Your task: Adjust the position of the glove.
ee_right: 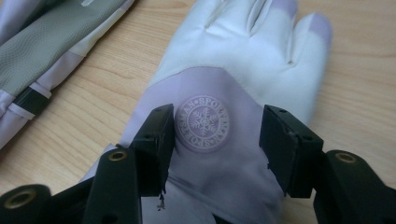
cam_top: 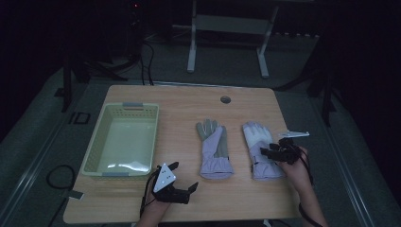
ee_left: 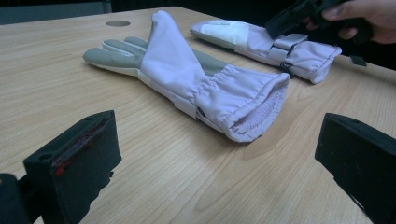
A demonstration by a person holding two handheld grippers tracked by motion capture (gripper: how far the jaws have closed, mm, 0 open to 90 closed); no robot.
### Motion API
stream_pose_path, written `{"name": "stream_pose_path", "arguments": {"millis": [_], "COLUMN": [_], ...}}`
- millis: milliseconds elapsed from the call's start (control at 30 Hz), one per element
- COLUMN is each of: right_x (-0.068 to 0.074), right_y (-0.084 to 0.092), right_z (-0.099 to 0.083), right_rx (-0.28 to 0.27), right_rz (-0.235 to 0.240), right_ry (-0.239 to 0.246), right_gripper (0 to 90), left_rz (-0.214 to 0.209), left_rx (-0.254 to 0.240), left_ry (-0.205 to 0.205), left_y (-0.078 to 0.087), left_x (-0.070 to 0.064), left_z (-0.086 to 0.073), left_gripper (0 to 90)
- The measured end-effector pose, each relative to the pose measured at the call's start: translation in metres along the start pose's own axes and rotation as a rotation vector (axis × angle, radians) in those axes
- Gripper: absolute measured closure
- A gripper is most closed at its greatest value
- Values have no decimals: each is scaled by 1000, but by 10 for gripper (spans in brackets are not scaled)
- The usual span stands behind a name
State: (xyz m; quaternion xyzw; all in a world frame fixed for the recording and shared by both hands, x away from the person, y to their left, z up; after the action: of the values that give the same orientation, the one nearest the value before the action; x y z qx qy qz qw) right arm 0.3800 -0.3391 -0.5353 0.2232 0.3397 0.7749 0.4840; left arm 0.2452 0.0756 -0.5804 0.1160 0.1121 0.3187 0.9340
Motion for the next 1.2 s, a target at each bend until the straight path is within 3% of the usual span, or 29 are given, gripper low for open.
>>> {"name": "stream_pose_path", "arguments": {"millis": [167, 267, 433, 533, 767, 1200], "right_x": [2, 3, 10, 11, 13, 48], "right_y": [-10, -10, -7, 3, 35, 69], "right_z": [-6, -8, -3, 3, 23, 66], "right_rx": [16, 18, 44, 41, -33, -79], "right_rz": [-3, 15, -21, -27, -9, 12], "right_ry": [26, -6, -9, -35, -85, -81], "right_gripper": [484, 620, 732, 780, 787, 787], "left_rz": [0, 1, 2, 3, 2, 2], "left_rx": [1, 2, 1, 1, 1, 0], "left_ry": [0, -1, -1, -1, -2, -2], "left_y": [0, 0, 0, 0, 0, 0], "left_x": [0, 0, 0, 0, 0, 0], "left_z": [0, 0, 0, 0, 0, 0], "left_gripper": [1, 1, 1, 1, 1, 1]}}
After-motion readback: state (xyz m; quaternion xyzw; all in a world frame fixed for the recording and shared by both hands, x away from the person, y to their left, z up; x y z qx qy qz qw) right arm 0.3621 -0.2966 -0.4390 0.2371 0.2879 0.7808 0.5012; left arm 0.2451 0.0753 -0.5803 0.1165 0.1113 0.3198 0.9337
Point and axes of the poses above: each handheld gripper's, and its own axes: y roughly backward along the jaws, z roughly out of its top, x roughly to its left, the point moved 1 cm from there along -y, roughly forward along the jaws, and after that the axes turned 6 degrees about -z, right-handed, at the moved point
